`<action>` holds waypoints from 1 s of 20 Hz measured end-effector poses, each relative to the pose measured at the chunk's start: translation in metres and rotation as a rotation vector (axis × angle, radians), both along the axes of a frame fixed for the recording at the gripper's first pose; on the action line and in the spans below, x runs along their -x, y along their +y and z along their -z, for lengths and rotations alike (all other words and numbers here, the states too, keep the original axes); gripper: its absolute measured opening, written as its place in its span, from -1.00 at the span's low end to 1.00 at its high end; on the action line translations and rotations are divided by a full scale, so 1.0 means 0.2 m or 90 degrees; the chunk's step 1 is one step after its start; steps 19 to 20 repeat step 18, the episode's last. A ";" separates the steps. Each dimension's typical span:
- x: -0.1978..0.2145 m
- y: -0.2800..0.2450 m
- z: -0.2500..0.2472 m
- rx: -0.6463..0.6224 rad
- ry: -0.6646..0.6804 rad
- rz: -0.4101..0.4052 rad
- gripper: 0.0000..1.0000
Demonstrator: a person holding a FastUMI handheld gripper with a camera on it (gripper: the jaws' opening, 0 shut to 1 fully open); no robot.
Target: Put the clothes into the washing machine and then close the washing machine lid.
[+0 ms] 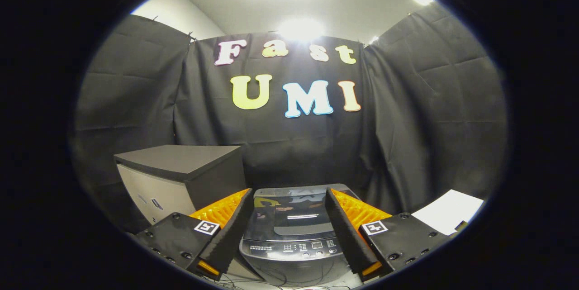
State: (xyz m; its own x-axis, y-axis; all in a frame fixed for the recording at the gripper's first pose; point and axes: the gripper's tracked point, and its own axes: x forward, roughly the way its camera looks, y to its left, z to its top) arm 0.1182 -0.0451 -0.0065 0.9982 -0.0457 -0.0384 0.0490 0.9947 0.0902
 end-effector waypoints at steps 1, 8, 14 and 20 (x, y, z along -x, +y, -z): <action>0.04 0.01 0.02 -0.013 0.001 -0.003 0.96; 0.24 -0.04 -0.03 0.022 -0.020 -0.013 0.94; 0.35 -0.09 -0.04 0.049 -0.026 -0.037 0.94; 0.40 -0.09 0.01 0.048 -0.015 -0.054 0.94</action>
